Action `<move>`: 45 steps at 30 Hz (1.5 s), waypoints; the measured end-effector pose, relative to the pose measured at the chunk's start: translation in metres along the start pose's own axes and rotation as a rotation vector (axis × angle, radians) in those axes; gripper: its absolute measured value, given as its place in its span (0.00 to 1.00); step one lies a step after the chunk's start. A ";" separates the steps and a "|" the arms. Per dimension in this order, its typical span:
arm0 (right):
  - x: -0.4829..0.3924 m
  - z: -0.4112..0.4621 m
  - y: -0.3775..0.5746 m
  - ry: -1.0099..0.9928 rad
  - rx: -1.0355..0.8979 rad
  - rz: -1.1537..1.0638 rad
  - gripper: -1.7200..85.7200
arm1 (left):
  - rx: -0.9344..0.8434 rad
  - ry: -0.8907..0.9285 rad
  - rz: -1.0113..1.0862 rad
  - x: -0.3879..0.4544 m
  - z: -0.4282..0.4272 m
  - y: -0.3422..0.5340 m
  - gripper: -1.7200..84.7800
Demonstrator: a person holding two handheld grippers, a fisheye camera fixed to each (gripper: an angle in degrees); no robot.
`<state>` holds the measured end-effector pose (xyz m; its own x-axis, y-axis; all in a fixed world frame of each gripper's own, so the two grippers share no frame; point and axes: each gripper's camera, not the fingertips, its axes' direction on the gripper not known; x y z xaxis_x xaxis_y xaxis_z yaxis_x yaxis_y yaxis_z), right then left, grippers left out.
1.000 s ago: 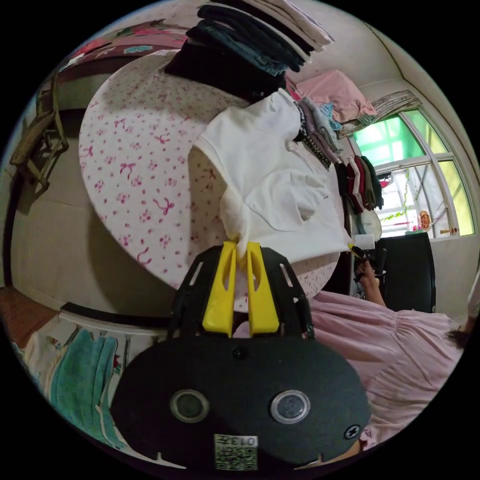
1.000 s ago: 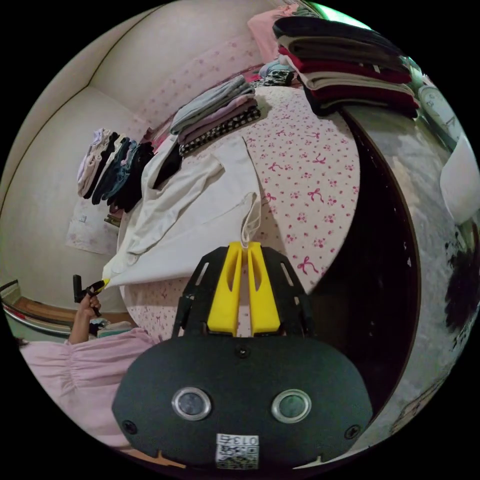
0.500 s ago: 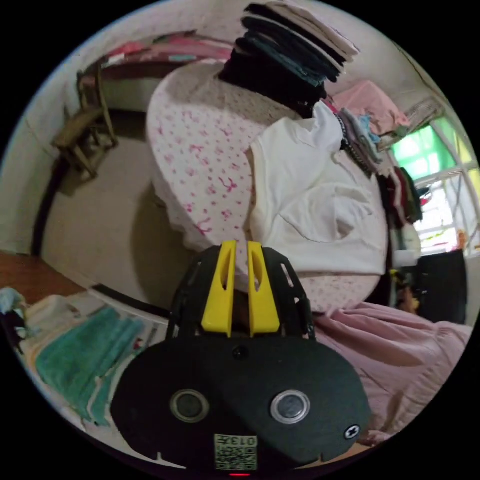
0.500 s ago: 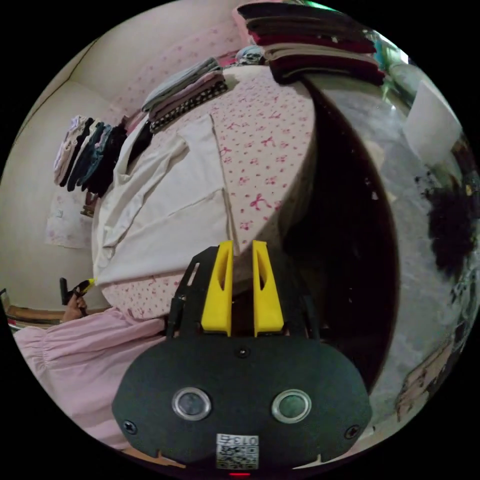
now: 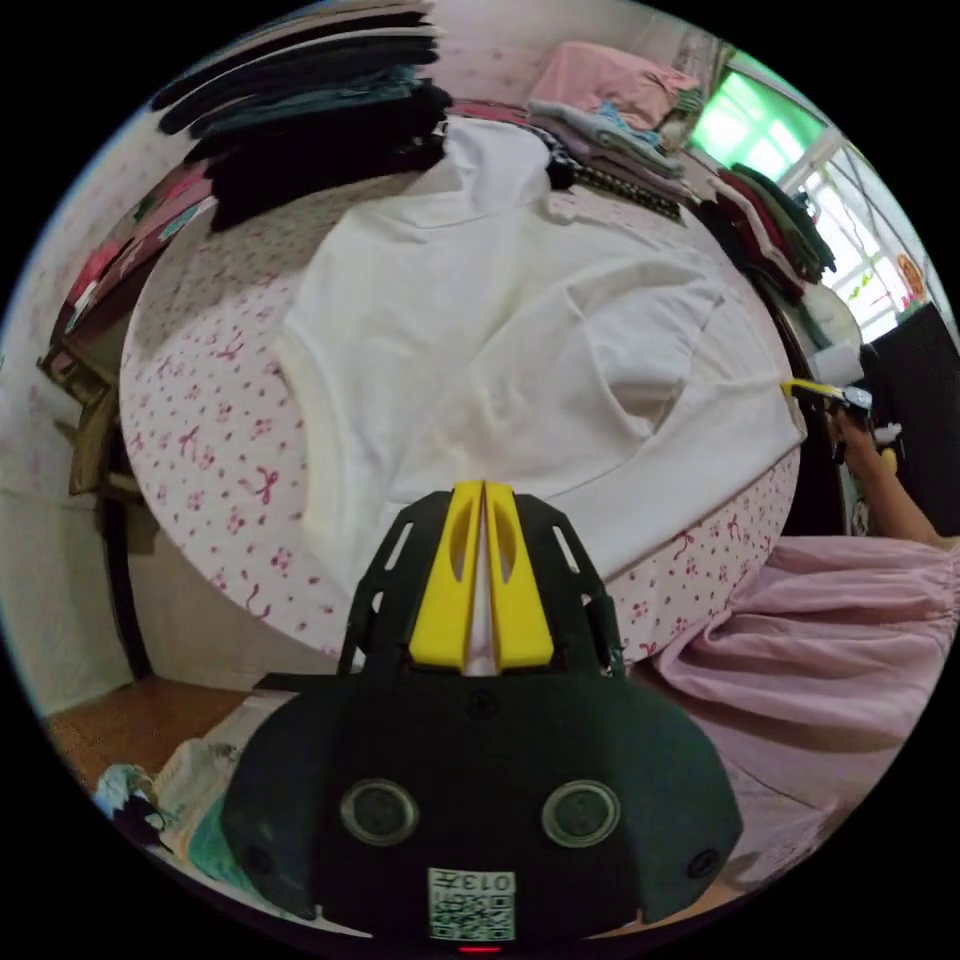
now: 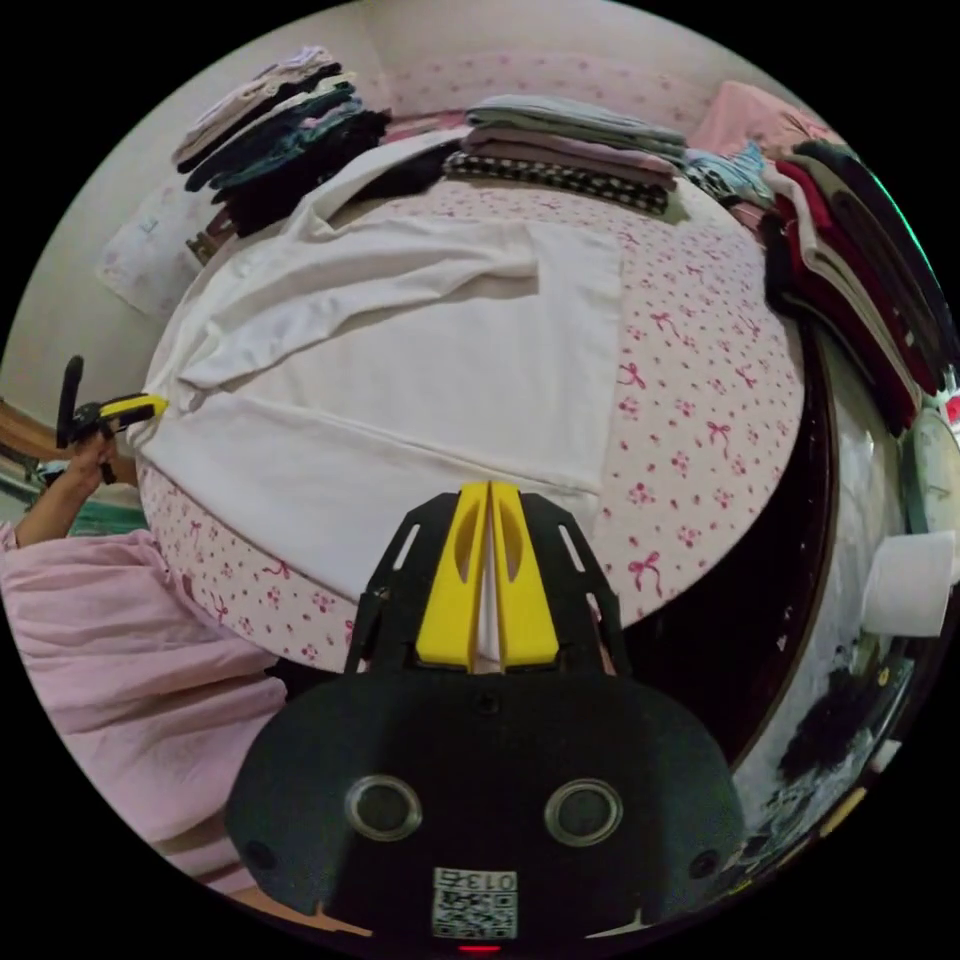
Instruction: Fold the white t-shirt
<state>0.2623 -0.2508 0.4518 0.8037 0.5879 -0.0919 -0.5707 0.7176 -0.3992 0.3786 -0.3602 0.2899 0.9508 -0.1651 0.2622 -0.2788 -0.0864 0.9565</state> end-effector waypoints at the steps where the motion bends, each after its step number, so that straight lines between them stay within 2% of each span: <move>1: 0.007 -0.002 -0.005 0.052 -0.008 0.044 0.04 | 0.004 0.022 -0.029 -0.009 -0.002 0.003 0.02; 5: 0.014 -0.019 -0.029 0.045 0.076 0.048 0.06 | 0.056 -0.023 -0.106 -0.025 -0.014 0.008 0.02; 10: -0.003 -0.016 -0.110 -0.019 0.166 0.011 0.12 | 0.071 -0.037 0.091 0.024 -0.005 -0.032 0.02; 13: -0.006 0.004 -0.189 -0.108 0.134 0.018 0.14 | 0.032 -0.038 0.189 0.050 0.016 -0.057 0.02; 17: -0.002 0.024 -0.256 -0.128 0.098 0.041 0.15 | -0.015 -0.043 0.251 0.062 0.038 -0.078 0.02; 22: -0.006 0.060 -0.316 -0.201 -0.038 0.027 0.08 | -0.038 0.017 0.237 0.054 0.055 -0.090 0.02; 24: -0.024 0.063 -0.337 -0.217 -0.106 -0.055 0.05 | -0.046 0.024 0.238 0.053 0.060 -0.093 0.02; 26: -0.044 0.035 -0.350 -0.179 0.000 -0.159 0.05 | -0.043 0.039 0.231 0.049 0.063 -0.095 0.02; 31: -0.094 -0.068 -0.363 -0.106 0.459 -0.396 0.04 | -0.015 0.054 0.186 0.040 0.068 -0.095 0.02; 34: -0.111 -0.055 -0.381 -0.056 0.384 -0.394 0.04 | -0.010 0.090 0.135 0.033 0.072 -0.096 0.02; 37: -0.135 -0.015 -0.399 0.000 0.238 -0.370 0.04 | 0.005 0.039 0.169 0.041 0.069 -0.099 0.02; 41: -0.161 -0.018 -0.402 0.006 0.234 -0.379 0.04 | -0.018 0.057 0.239 0.056 0.080 -0.110 0.02; 45: -0.187 -0.070 -0.392 -0.011 0.314 -0.421 0.04 | -0.038 0.076 0.231 0.052 0.084 -0.118 0.02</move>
<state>0.3479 -0.6680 0.5613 0.9734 0.2273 0.0274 -0.2232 0.9689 -0.1070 0.4491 -0.4415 0.1801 0.8702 -0.1013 0.4822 -0.4862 -0.0178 0.8737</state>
